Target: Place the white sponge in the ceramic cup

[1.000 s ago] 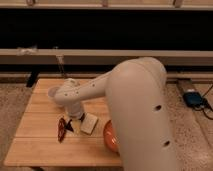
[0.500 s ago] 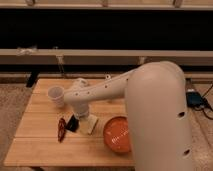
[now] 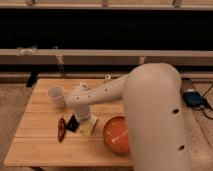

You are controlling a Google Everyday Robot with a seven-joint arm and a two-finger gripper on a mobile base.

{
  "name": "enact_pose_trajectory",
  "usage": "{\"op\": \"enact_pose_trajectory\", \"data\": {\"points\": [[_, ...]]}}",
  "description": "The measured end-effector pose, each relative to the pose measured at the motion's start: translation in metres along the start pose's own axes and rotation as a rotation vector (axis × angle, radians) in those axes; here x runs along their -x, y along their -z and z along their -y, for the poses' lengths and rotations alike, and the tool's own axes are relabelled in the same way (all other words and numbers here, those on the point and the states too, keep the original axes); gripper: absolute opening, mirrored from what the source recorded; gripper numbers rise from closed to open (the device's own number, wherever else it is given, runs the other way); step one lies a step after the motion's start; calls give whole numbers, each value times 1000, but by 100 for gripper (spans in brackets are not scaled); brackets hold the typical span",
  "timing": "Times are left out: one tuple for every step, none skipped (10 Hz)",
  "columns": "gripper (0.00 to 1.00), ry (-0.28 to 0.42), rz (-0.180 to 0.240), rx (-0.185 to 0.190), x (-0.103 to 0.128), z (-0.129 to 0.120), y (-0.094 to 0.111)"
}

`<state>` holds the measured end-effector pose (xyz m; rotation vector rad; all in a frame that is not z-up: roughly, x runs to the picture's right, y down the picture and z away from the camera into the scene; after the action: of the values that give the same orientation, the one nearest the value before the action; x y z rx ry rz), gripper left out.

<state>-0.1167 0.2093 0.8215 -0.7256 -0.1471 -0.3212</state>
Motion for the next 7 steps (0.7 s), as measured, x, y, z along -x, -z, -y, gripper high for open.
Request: {"op": "enact_pose_trajectory", "data": {"points": [[80, -2, -5, 0, -4, -1, -2], [80, -5, -16, -1, -10, -1, -3], [80, -9, -22, -3, -14, -1, -4], [80, -15, -28, -4, -17, -1, -5], [75, -27, -39, -5, -22, -2, -7], [65, -39, -42, -10, -23, -2, -10], [58, -47, -42, -12, -23, -3, -12]]}}
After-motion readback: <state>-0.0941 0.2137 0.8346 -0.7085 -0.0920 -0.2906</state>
